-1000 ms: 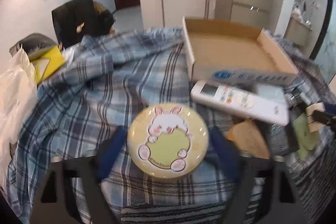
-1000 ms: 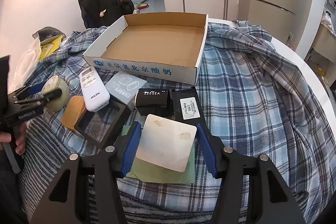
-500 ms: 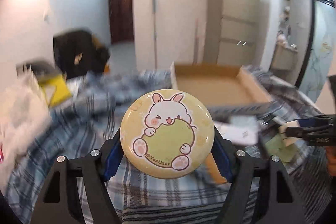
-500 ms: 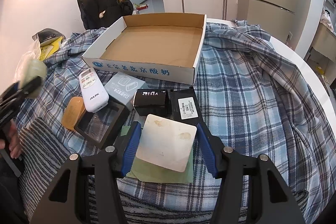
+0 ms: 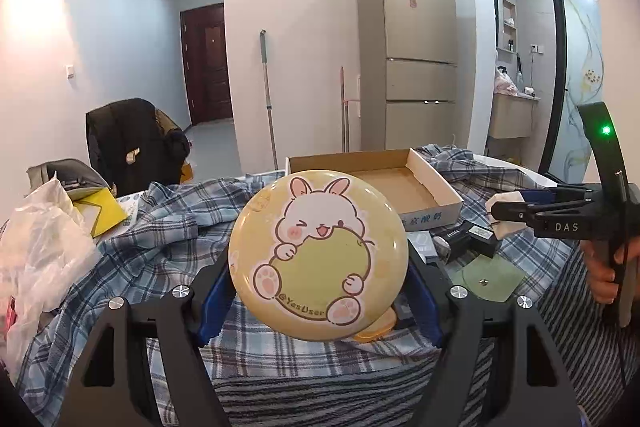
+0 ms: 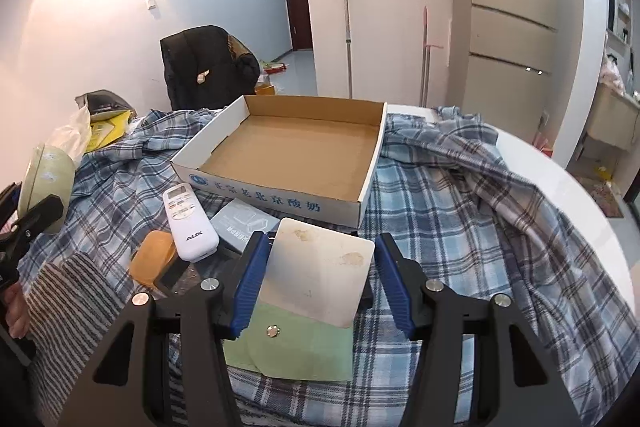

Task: Organize rigid objects
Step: 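Carry the tin into the cardboard box and open the left tool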

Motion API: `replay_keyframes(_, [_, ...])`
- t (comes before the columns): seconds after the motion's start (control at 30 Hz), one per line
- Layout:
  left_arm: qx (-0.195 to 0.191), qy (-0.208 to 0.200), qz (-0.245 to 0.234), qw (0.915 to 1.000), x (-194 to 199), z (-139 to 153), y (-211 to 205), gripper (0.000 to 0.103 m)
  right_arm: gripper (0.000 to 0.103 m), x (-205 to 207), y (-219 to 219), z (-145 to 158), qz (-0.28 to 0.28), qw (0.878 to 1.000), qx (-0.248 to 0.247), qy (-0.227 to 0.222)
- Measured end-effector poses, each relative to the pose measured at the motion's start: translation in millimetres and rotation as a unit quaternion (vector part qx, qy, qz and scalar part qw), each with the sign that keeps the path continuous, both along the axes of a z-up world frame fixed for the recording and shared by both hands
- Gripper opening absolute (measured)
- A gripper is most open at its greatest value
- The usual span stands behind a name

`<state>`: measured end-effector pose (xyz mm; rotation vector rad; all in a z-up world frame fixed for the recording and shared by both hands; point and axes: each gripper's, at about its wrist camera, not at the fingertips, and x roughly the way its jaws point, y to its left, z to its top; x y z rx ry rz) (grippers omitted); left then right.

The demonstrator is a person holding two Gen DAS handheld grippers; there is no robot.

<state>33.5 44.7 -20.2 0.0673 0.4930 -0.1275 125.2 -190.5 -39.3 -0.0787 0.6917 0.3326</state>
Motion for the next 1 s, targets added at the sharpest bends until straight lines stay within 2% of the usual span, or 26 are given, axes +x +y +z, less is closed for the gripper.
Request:
replay_keyframes(0.07, [0.007, 0.012, -0.009, 0.9999, 4.5, 3.7, -6.4, 0.077, 0.054, -1.3, -0.2, 6.8, -0.003, 1.0, -0.008, -0.005])
replay_keyframes(0.2, [0.017, 0.007, -0.014, 0.9997, 25.0, 27.0, -21.5, 0.077, 0.054, 3.2, -1.5, 29.3, -0.01, 1.0, -0.012, -0.012])
replay_keyframes(0.4, [-0.02, 0.016, -0.019, 0.9995, 89.4, 52.6, -36.5, 0.077, 0.054, 30.4, 13.8, 65.0, -0.011, 1.0, -0.006, -0.016])
replay_keyframes(0.47, [-0.034, 0.036, -0.02, 0.9986, 120.5, 54.1, -37.3, 0.077, 0.054, 46.3, 22.9, 74.2, -0.012, 1.0, -0.002, -0.016])
replay_keyframes(0.53, [-0.063, 0.049, 0.009, 0.9968, 153.3, 49.7, -27.2, 0.077, 0.054, 64.4, 26.8, 78.6, -0.008, 1.0, 0.017, 0.008])
replay_keyframes(0.6, [-0.075, 0.076, 0.005, 0.9943, 178.4, 41.2, -22.7, 0.077, 0.054, 83.4, 30.2, 81.0, -0.012, 0.999, 0.035, 0.024])
replay_keyframes(0.77, [-0.027, 0.096, 0.007, 0.9949, 234.8, 22.7, -32.5, 0.077, 0.054, 124.4, 40.6, 80.5, -0.043, 0.998, 0.036, 0.014])
replay_keyframes(0.9, [-0.055, 0.137, 0.004, 0.989, 273.1, -5.3, -28.4, 0.077, 0.054, 160.7, 44.4, 70.5, -0.053, 0.996, 0.057, 0.035])
replay_keyframes(1.0, [-0.073, 0.156, 0.006, 0.985, 295.9, -24.6, -22.1, 0.077, 0.054, 183.1, 48.6, 61.7, -0.076, 0.996, 0.045, 0.033])
